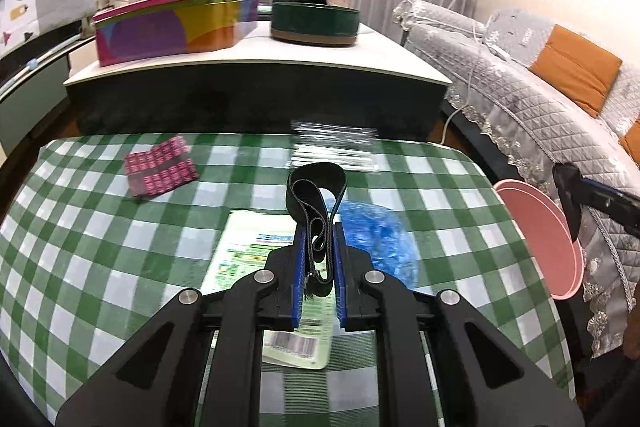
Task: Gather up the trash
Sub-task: 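Carry the band and black bag over the pink bucket and open both grippers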
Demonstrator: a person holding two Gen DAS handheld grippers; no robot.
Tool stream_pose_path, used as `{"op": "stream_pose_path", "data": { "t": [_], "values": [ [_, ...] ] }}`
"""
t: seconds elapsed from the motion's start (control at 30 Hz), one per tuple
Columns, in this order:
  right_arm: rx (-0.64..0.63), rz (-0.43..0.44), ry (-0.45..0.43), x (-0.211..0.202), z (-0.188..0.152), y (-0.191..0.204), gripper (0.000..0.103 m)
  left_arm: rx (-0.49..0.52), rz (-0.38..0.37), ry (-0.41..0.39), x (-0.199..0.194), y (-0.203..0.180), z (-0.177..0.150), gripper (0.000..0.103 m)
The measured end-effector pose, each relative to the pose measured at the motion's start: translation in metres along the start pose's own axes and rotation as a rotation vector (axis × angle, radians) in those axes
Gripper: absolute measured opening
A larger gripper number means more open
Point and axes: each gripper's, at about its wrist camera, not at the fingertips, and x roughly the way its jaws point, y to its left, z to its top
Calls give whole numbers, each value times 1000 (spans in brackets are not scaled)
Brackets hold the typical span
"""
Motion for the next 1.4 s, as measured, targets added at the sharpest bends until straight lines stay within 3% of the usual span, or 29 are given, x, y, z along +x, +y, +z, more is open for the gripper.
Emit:
{"op": "stream_pose_path", "data": {
  "t": [0.6, 1.4],
  "values": [
    [72, -77, -50, -31, -3, -51, 27, 63, -78, 1, 3, -54, -2, 12],
    [162, -218, -114, -58, 23, -122, 27, 128, -147, 14, 9, -125, 14, 12]
  ]
}}
